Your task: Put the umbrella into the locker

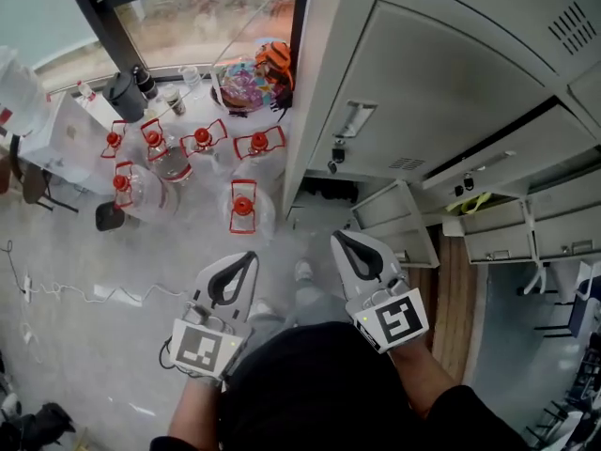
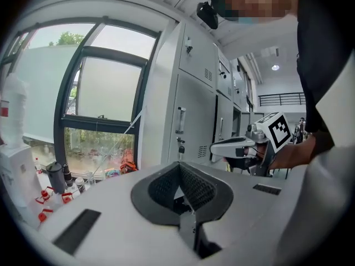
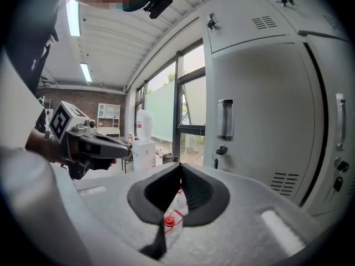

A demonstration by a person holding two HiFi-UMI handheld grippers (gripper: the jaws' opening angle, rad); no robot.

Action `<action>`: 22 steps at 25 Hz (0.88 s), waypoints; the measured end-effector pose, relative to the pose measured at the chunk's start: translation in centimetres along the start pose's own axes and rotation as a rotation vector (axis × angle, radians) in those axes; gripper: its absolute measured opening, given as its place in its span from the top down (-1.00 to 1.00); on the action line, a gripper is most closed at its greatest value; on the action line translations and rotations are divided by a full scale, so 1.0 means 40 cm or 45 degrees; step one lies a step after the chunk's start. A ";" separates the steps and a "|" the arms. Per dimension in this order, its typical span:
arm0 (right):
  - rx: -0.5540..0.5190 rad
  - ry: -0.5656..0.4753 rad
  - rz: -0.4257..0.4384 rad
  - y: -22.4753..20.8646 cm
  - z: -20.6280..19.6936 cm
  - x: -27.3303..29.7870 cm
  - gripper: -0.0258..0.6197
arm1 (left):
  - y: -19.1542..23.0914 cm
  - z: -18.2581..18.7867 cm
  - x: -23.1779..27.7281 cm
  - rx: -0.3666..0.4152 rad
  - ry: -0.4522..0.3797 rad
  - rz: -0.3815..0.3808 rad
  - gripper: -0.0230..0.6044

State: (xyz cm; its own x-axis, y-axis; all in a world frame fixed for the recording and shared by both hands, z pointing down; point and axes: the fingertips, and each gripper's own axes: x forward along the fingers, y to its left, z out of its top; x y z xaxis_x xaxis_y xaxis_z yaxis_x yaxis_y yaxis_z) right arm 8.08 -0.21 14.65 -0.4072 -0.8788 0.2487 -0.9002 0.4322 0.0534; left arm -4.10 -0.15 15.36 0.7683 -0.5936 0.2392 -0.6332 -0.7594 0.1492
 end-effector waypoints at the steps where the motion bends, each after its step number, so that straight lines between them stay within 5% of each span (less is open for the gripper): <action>1: 0.006 -0.012 -0.006 -0.005 0.006 -0.002 0.93 | -0.002 0.009 0.003 0.010 -0.010 -0.002 0.89; 10: 0.065 -0.098 -0.054 -0.048 0.024 -0.012 0.93 | 0.000 0.031 0.037 0.019 -0.032 -0.018 0.89; 22: 0.071 -0.040 -0.057 -0.077 -0.014 0.009 0.93 | 0.017 0.026 0.062 0.008 -0.028 0.001 0.89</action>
State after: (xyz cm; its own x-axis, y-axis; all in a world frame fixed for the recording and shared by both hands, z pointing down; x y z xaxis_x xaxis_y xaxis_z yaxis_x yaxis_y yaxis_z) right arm 10.78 -1.77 15.10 -0.3704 -0.9031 0.2171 -0.9243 0.3815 0.0098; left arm -2.54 -2.42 15.04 0.7697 -0.5999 0.2184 -0.6334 -0.7605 0.1433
